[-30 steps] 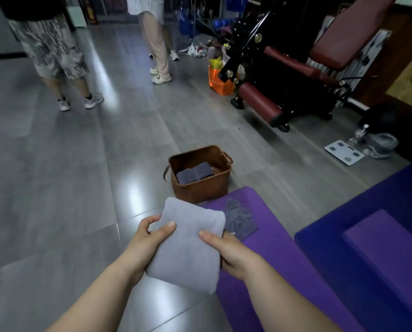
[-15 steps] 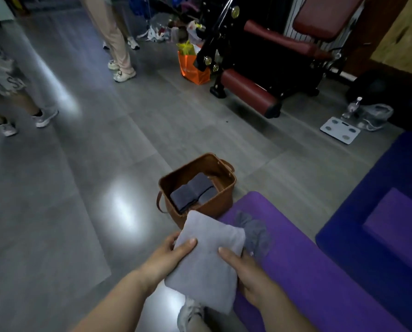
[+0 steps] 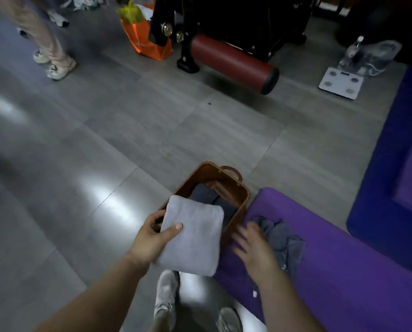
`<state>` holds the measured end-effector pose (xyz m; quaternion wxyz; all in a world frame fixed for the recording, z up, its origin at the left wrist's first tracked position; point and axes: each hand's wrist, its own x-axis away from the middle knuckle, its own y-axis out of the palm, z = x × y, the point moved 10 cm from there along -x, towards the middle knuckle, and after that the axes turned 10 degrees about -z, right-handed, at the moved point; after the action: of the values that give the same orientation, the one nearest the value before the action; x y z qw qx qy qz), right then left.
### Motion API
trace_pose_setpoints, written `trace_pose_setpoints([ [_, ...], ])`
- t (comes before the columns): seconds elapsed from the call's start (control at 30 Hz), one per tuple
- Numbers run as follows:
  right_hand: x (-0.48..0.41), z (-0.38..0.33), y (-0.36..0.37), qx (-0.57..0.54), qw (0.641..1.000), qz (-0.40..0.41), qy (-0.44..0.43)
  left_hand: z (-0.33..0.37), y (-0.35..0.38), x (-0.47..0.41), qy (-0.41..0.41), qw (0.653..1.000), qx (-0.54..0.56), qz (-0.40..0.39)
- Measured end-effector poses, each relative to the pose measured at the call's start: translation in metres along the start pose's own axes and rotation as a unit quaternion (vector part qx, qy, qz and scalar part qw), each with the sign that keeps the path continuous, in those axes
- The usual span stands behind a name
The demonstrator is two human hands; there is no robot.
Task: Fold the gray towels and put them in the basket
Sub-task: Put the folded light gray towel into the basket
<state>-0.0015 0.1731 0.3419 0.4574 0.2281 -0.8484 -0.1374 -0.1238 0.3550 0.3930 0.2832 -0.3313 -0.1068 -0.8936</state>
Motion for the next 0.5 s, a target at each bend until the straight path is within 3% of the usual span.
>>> trace_pose_setpoints([
  [0.07, -0.036, -0.008, -0.043, -0.010, 0.994, 0.099, -0.033, -0.009, -0.020, -0.041, -0.011, 1.000, -0.016, 0.013],
  [0.17, -0.091, 0.009, -0.070, 0.100, 0.983, 0.145, -0.047, -0.030, -0.037, -0.103, -0.025, 0.998, -0.053, 0.011],
  [0.37, -0.214, 0.093, -0.095, 0.290, 0.947, 0.126, -0.064, -0.111, -0.006, -0.242, -0.014, 0.985, -0.154, -0.079],
  [0.5, -0.273, 0.155, -0.117, 0.383, 0.914, 0.122, -0.058, -0.188, 0.005, -0.313, -0.001, 0.979, -0.189, -0.079],
])
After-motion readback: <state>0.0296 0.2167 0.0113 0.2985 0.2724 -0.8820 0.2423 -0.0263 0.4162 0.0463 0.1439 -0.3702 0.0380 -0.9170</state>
